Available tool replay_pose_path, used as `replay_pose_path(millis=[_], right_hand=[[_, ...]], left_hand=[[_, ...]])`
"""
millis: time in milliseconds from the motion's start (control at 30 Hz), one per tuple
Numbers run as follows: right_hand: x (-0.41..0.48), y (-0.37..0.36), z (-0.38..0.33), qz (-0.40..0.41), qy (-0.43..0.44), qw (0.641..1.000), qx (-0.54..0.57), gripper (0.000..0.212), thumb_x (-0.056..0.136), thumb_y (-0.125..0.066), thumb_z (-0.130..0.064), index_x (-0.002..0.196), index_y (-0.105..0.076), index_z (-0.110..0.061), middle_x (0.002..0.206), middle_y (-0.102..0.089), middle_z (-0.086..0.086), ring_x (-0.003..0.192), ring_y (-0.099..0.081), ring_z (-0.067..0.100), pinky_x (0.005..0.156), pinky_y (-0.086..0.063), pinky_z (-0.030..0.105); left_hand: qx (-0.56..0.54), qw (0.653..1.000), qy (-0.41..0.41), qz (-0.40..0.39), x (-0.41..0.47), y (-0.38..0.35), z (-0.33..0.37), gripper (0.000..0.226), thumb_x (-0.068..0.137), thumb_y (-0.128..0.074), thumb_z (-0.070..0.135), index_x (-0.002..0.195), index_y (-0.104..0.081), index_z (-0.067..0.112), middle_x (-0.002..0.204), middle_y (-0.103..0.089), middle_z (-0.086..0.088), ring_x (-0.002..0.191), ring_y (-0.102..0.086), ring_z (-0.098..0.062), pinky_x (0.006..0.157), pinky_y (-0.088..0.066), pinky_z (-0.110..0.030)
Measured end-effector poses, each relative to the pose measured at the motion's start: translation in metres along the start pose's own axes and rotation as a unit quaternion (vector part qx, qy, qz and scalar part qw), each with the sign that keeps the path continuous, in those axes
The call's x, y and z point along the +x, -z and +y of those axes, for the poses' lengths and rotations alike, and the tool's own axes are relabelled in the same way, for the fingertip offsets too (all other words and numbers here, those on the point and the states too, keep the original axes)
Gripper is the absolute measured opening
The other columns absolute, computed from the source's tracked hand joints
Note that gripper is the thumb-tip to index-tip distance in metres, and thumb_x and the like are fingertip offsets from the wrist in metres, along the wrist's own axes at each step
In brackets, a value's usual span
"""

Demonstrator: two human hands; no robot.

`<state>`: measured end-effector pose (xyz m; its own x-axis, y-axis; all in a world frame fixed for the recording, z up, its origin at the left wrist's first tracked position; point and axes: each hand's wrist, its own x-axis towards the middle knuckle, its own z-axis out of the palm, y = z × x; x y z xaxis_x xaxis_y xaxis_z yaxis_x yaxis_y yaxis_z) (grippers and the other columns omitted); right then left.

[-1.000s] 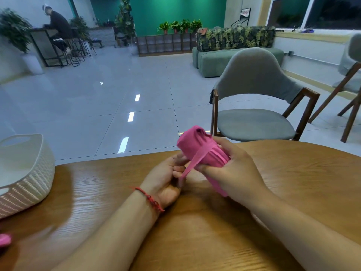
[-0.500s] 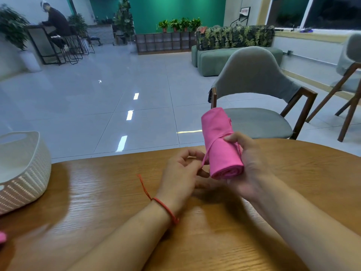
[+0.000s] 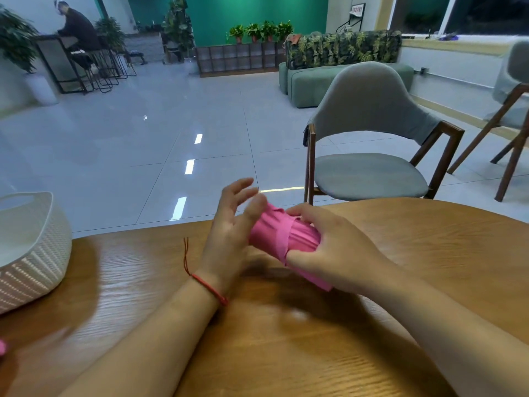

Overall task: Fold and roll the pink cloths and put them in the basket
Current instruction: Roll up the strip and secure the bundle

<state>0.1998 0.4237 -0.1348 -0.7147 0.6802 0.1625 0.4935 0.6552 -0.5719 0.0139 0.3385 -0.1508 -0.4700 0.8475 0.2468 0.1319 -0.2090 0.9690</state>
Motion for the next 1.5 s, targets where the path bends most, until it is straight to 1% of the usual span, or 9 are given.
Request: replay_pose_path(millis=[200,300,433,600,767,900,1067,1300,1500], right_hand=[[-0.002,-0.006,-0.003,-0.027,0.050,0.994,-0.093,0.087,0.071,-0.066,-0.087,0.146,-0.036,-0.053,0.131,-0.053,-0.028,0.111,-0.055,0.002,0.091,-0.053,0.034],[-0.006,-0.012,-0.006,-0.005,0.040,0.993,-0.106,0.083,0.070,-0.070,-0.086,0.139,-0.037,-0.052,0.116,-0.055,-0.025,0.096,-0.059,0.005,0.083,-0.057,0.032],[-0.007,-0.014,-0.006,-0.006,0.033,0.995,-0.099,0.075,0.067,-0.075,-0.074,0.125,-0.038,-0.046,0.108,-0.056,-0.016,0.087,-0.059,0.010,0.074,-0.057,0.033],[0.000,-0.009,-0.006,-0.035,0.019,0.997,-0.065,0.068,0.067,-0.083,-0.068,0.113,-0.041,-0.041,0.101,-0.056,-0.015,0.083,-0.060,0.009,0.064,-0.049,0.026],[0.004,0.001,0.004,-0.126,-0.048,0.972,0.192,0.058,0.069,-0.098,-0.049,0.108,-0.057,-0.038,0.107,-0.071,-0.004,0.092,-0.073,0.016,0.075,-0.062,0.030],[0.000,-0.003,0.015,-0.172,-0.068,0.818,0.544,0.065,0.078,-0.085,-0.014,0.138,-0.063,-0.022,0.136,-0.070,0.010,0.124,-0.069,0.033,0.098,-0.060,0.048],[0.004,-0.014,0.018,-0.084,-0.080,0.790,0.601,0.051,0.087,-0.081,-0.005,0.132,-0.070,-0.025,0.135,-0.071,0.010,0.123,-0.070,0.035,0.097,-0.060,0.054],[0.002,-0.024,0.016,0.130,-0.036,0.896,0.424,0.020,0.093,-0.077,-0.036,0.113,-0.075,-0.031,0.113,-0.077,-0.003,0.105,-0.075,0.018,0.084,-0.065,0.052],[0.006,-0.025,0.007,0.187,-0.127,0.850,0.476,0.026,0.098,-0.070,-0.054,0.107,-0.080,-0.031,0.106,-0.079,-0.001,0.098,-0.077,0.027,0.066,-0.061,0.042]], left_hand=[[0.108,0.993,0.003,-0.044,-0.004,0.000,-0.003,0.020,0.104,-0.062,0.034,0.101,-0.075,0.019,0.100,-0.075,-0.001,0.095,-0.071,-0.018,0.085,-0.060,-0.044],[0.062,0.998,0.000,-0.016,-0.008,-0.003,-0.005,0.022,0.099,-0.054,0.023,0.093,-0.072,0.012,0.096,-0.073,-0.011,0.090,-0.069,-0.028,0.079,-0.057,-0.050],[0.019,0.998,-0.031,0.045,-0.011,-0.007,-0.002,0.030,0.086,-0.045,0.016,0.083,-0.073,0.006,0.086,-0.071,-0.015,0.079,-0.064,-0.022,0.065,-0.050,-0.032],[0.001,0.993,-0.027,0.118,-0.007,-0.008,-0.003,0.031,0.080,-0.047,0.016,0.070,-0.077,0.012,0.081,-0.074,-0.011,0.081,-0.068,-0.024,0.069,-0.051,-0.038],[-0.021,0.987,-0.032,0.158,-0.009,-0.007,-0.004,0.031,0.078,-0.048,0.015,0.065,-0.076,0.012,0.078,-0.074,-0.012,0.078,-0.067,-0.021,0.069,-0.051,-0.033],[-0.080,0.966,-0.006,0.247,-0.002,0.001,-0.006,0.030,0.074,-0.049,0.018,0.066,-0.078,0.012,0.082,-0.076,-0.012,0.085,-0.069,-0.025,0.078,-0.052,-0.040],[-0.088,0.968,0.040,0.233,0.001,0.005,-0.016,0.029,0.083,-0.050,0.020,0.077,-0.078,0.016,0.091,-0.076,-0.009,0.090,-0.070,-0.024,0.082,-0.053,-0.045],[-0.052,0.983,0.156,0.080,-0.002,-0.006,-0.013,0.028,0.101,-0.061,0.047,0.106,-0.073,0.022,0.095,-0.078,0.004,0.089,-0.076,-0.019,0.075,-0.063,-0.048],[-0.010,0.994,0.070,0.088,-0.005,-0.010,-0.016,0.023,0.096,-0.073,0.042,0.096,-0.076,0.019,0.092,-0.078,-0.003,0.085,-0.074,-0.019,0.078,-0.061,-0.039]])
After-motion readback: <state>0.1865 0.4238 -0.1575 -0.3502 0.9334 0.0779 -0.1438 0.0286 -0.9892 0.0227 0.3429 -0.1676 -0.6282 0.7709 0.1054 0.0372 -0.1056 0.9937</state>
